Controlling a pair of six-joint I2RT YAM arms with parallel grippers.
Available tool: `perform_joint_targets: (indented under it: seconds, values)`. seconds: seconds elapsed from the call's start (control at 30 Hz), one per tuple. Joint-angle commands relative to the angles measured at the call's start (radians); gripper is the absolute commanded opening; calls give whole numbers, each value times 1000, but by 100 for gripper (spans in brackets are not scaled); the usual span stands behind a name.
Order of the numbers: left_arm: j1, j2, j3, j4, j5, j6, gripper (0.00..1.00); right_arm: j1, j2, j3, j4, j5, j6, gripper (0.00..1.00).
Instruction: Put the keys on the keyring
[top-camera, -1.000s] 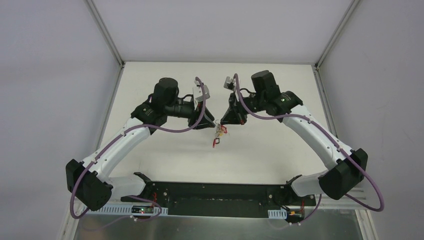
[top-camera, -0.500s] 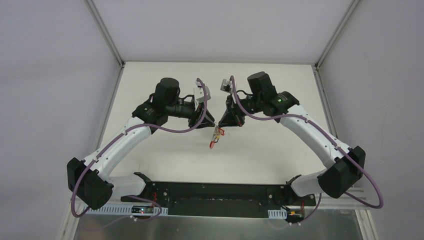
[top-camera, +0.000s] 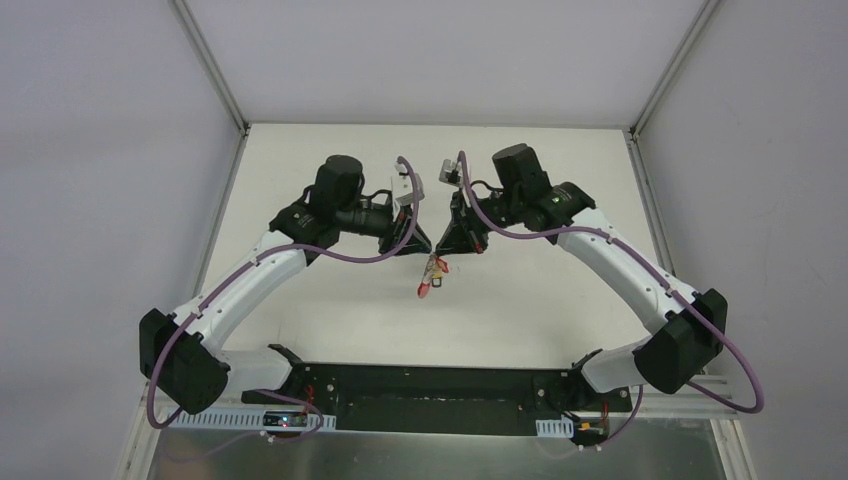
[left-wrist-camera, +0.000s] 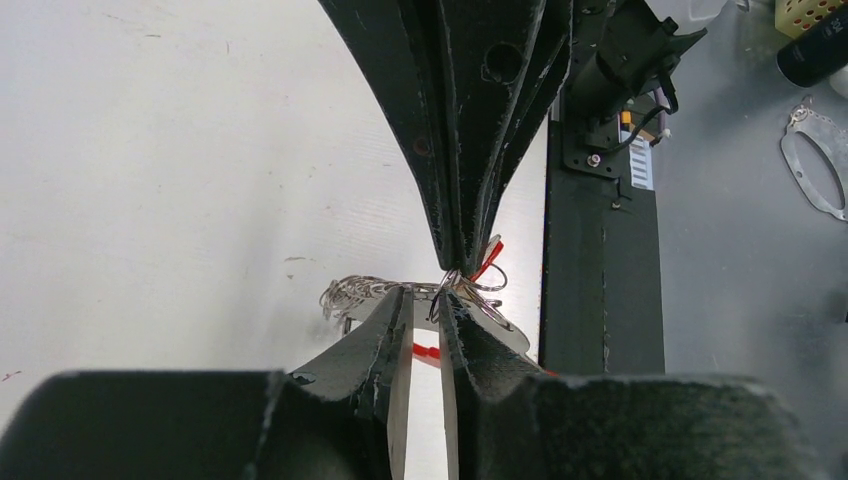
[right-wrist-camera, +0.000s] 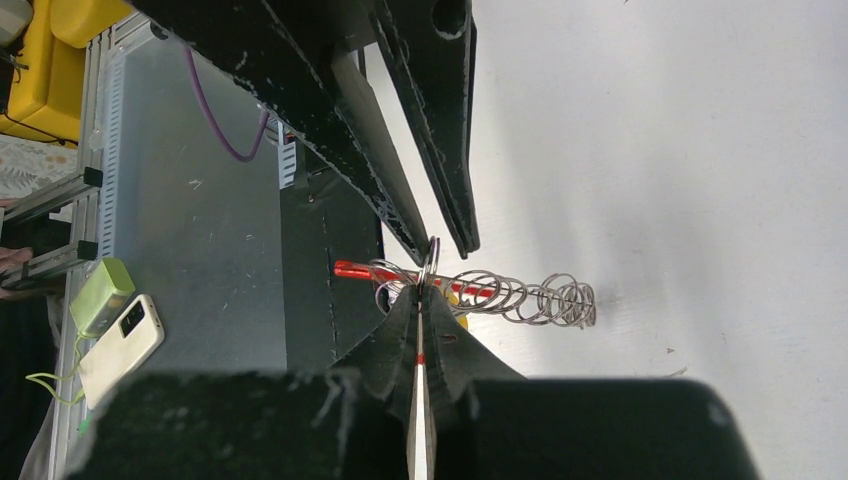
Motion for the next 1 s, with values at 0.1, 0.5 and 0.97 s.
perform_joint_targets:
  seconds: [0.1, 0.5, 0.97]
  values:
    - [-6, 9, 43, 18, 63, 7, 14, 8, -1, 23, 32, -39, -2, 0]
    - [-7, 4, 34, 26, 122, -15, 0, 8, 1, 25, 57, -7, 28, 0]
    - [37, -37, -70, 384, 148, -368, 0, -46, -78, -36, 116, -74, 65, 25]
